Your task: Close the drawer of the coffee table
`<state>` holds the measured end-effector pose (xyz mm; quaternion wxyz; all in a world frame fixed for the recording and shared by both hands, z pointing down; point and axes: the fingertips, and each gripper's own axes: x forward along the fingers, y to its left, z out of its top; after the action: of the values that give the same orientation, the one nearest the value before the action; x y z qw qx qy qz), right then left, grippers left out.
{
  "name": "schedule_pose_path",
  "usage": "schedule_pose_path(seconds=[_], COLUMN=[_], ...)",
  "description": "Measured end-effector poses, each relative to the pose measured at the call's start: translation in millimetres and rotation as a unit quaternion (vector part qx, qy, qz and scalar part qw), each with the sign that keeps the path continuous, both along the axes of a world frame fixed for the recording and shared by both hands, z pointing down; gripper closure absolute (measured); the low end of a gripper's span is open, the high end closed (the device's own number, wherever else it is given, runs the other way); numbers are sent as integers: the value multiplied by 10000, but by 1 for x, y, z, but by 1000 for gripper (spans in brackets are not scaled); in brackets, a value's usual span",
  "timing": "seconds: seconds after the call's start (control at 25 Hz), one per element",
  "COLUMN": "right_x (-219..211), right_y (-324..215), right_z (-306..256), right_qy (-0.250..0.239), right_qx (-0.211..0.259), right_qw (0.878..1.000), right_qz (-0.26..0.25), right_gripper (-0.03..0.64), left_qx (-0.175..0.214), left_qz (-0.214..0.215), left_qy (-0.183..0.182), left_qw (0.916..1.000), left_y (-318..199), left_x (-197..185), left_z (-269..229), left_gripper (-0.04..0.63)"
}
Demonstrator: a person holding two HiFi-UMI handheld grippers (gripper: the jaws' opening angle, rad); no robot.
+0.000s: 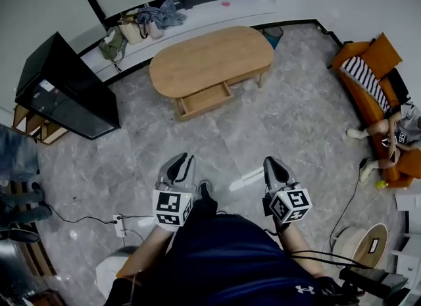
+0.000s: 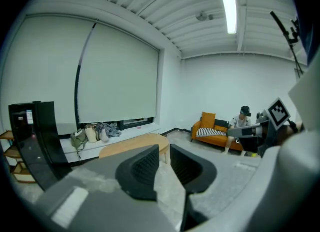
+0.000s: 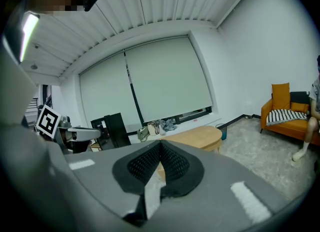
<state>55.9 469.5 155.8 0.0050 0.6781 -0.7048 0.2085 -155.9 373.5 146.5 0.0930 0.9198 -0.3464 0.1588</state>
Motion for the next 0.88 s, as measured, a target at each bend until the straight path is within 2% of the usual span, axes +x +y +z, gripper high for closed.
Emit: schedule_pose_path(seconds=[0.24,0.48,0.6,0.88], right_x=[-20,-28,-16,11], right_y=[-58,-90,-96,-126], right_z=[-3,5,11,30], right_qy=[-126,35,107,-111], right_qx=[-14,-184,-277,-429], right_qw=[9999,9998,9994,9987], right_qz=[45,92,164,249], right_gripper=[615,615,614,615], left_qx=[-38,-236,-331,-423], left_qz=[163,161,231,446], left_qy=[-27,-96,-107,-133], left_qw=[9999,9995,9991,9980], left_y=[-58,-98,-109,-142], left_x=[-7,-22,-11,35], left_z=[3,22,30,39], left_gripper=[518,518,518,518])
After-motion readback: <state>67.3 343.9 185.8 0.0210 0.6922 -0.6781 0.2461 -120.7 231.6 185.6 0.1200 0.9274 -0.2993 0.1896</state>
